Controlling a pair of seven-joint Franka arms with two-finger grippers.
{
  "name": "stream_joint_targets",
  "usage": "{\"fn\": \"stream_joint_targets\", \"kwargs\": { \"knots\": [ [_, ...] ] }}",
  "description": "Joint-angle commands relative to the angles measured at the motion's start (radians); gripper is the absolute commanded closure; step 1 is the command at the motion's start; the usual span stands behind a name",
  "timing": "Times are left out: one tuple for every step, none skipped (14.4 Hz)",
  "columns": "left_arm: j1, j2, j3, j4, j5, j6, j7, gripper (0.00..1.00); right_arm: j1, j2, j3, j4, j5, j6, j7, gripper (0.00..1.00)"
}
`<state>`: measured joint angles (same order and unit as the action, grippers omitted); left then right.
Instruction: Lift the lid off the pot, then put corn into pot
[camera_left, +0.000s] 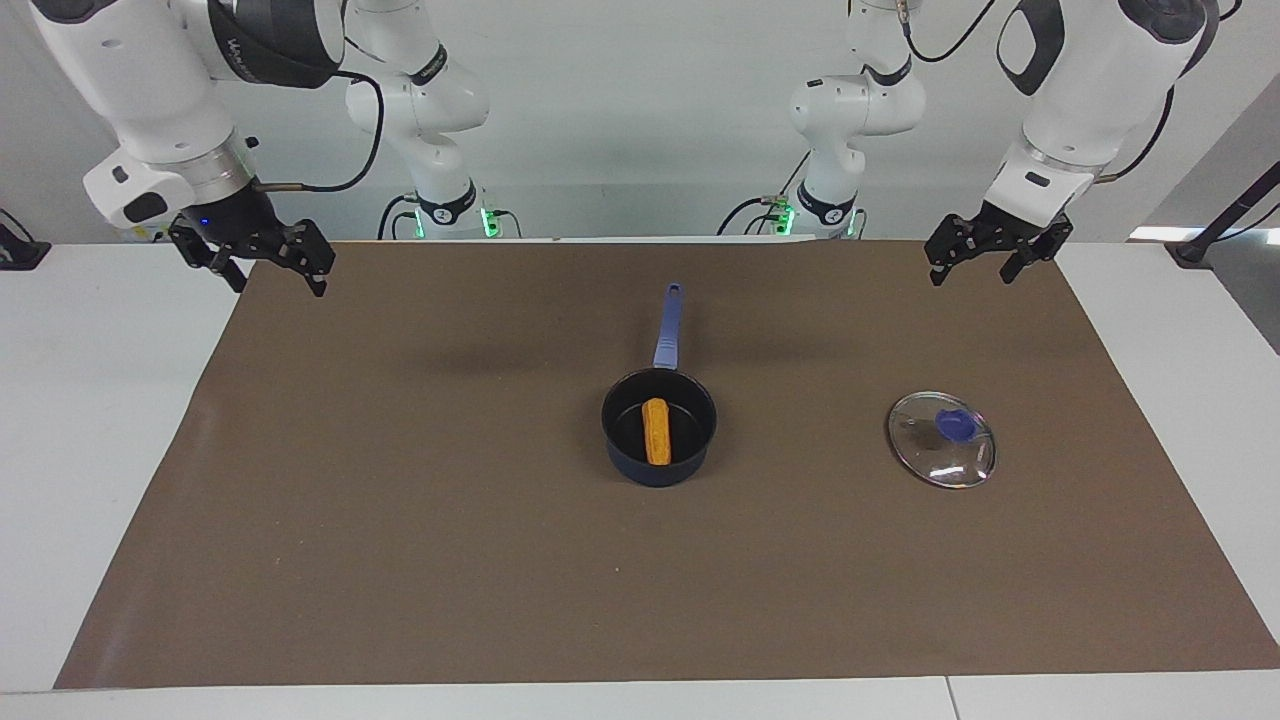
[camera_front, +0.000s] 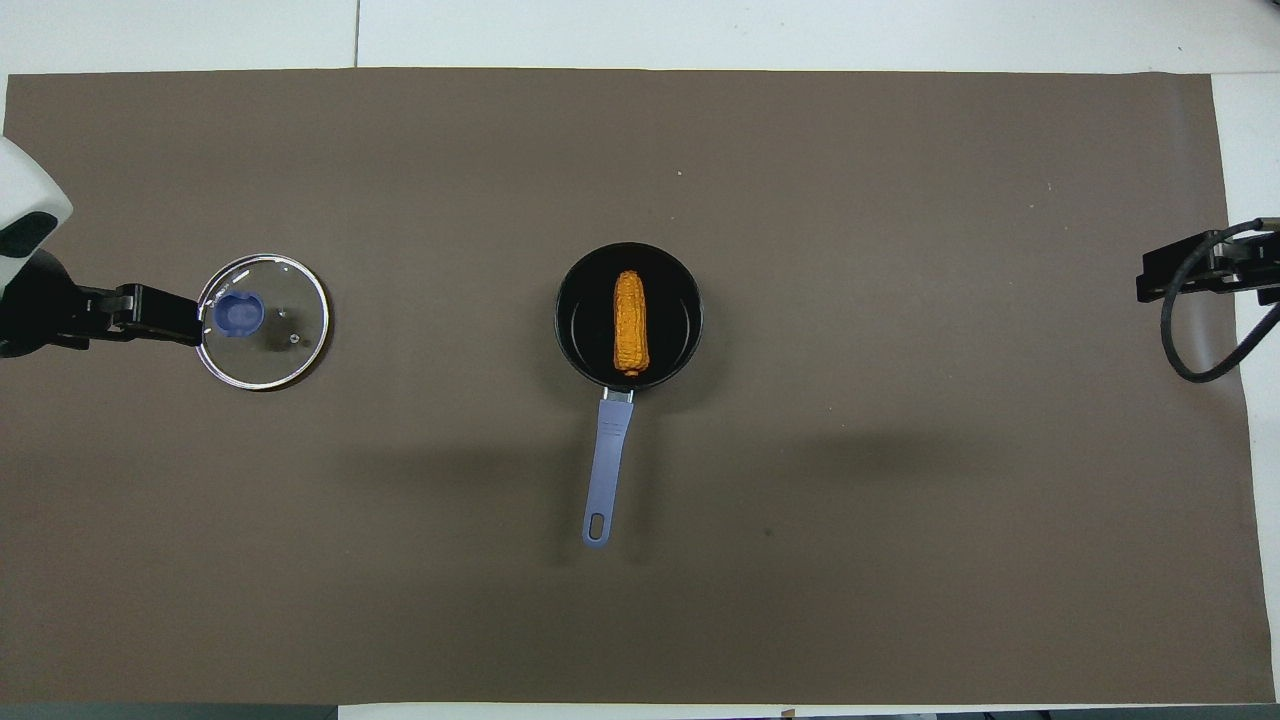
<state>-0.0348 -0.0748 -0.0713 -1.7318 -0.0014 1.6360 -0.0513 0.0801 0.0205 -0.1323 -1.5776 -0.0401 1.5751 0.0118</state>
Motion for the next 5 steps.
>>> {"fn": "stream_joint_targets", "kwargs": {
  "knots": [
    [-0.008, -0.003, 0.01, -0.005, -0.006, 0.013, -0.012, 0.0, -0.019, 0.004, 0.005, 0.005, -0.007, -0.023, -0.033, 0.0],
    [-0.008, -0.003, 0.01, -0.005, -0.006, 0.008, -0.012, 0.0, -0.019, 0.006, 0.003, 0.005, -0.006, -0.021, -0.038, 0.0],
    [-0.007, -0.005, 0.008, -0.006, -0.006, 0.004, -0.012, 0.0, -0.02, 0.004, -0.012, 0.005, 0.008, -0.023, -0.047, 0.0],
    [-0.005, -0.007, 0.007, -0.006, -0.008, 0.004, -0.012, 0.0, -0.02, 0.002, -0.026, 0.005, 0.014, -0.024, -0.052, 0.0],
    [-0.002, -0.007, 0.005, -0.006, -0.008, 0.004, -0.01, 0.0, -0.019, 0.004, -0.029, 0.005, 0.014, -0.02, -0.052, 0.0]
  ]
}}
